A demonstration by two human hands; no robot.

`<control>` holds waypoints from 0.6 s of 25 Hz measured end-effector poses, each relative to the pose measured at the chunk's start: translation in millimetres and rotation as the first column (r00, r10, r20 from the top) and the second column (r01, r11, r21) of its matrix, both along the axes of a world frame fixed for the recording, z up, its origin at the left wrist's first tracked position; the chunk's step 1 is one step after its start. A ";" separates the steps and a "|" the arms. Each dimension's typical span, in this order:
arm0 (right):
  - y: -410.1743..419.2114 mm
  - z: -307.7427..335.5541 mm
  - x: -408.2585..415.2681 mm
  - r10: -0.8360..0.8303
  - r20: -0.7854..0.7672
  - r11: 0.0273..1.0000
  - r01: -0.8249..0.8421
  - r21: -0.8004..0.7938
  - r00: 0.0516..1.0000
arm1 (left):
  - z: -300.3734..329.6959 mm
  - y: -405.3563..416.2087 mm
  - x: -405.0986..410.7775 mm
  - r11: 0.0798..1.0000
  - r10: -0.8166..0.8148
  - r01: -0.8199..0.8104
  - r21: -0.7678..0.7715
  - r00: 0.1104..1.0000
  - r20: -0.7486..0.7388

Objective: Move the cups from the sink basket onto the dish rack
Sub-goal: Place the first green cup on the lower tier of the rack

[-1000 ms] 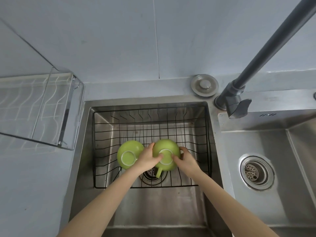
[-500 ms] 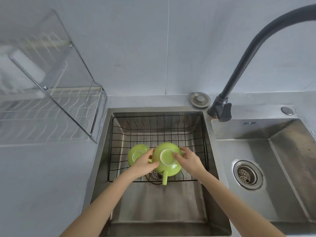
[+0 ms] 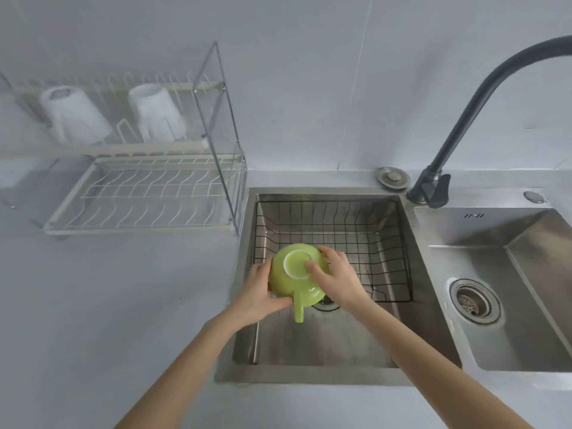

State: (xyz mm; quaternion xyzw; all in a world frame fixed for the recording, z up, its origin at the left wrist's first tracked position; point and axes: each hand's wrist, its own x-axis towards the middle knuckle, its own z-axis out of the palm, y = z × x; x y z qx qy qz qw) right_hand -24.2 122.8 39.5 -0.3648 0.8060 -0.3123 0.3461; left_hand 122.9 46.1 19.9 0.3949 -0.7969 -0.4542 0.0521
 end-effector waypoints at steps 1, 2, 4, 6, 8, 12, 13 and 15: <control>-3.5 3.2 12.1 0.026 -0.008 1.000 -0.026 0.002 1.000 | 2.1 -4.6 11.5 1.000 0.014 -0.015 -0.024 1.000 -0.005; -7.0 6.2 23.9 0.051 -0.018 0.999 -0.051 0.008 0.999 | 4.2 -9.6 22.8 0.999 0.026 -0.026 -0.045 1.000 -0.006; -15.1 11.4 47.9 0.099 -0.040 0.995 -0.098 0.021 0.994 | 8.9 -20.1 45.0 0.995 0.036 -0.036 -0.089 0.999 -0.004; -24.9 14.8 71.0 0.142 -0.078 0.990 -0.140 0.032 0.987 | 12.4 -30.5 66.4 0.991 0.033 -0.033 -0.127 0.999 -0.006; -34.5 17.2 88.5 0.160 -0.108 0.987 -0.156 0.038 0.981 | 15.6 -38.4 82.7 0.988 0.027 -0.028 -0.152 1.000 -0.005; -59.9 21.1 119.9 0.169 -0.124 0.985 -0.172 -0.012 0.978 | 19.7 -58.3 115.7 0.980 0.037 -0.035 -0.194 0.999 0.009; -66.5 21.8 127.4 0.167 -0.122 0.985 -0.171 -0.025 0.978 | 20.8 -64.4 123.5 0.979 0.040 -0.039 -0.198 0.999 0.003; -80.6 24.4 140.5 0.163 -0.115 0.984 -0.169 -0.047 0.980 | 23.4 -77.9 137.7 0.976 0.046 -0.049 -0.211 0.999 -0.018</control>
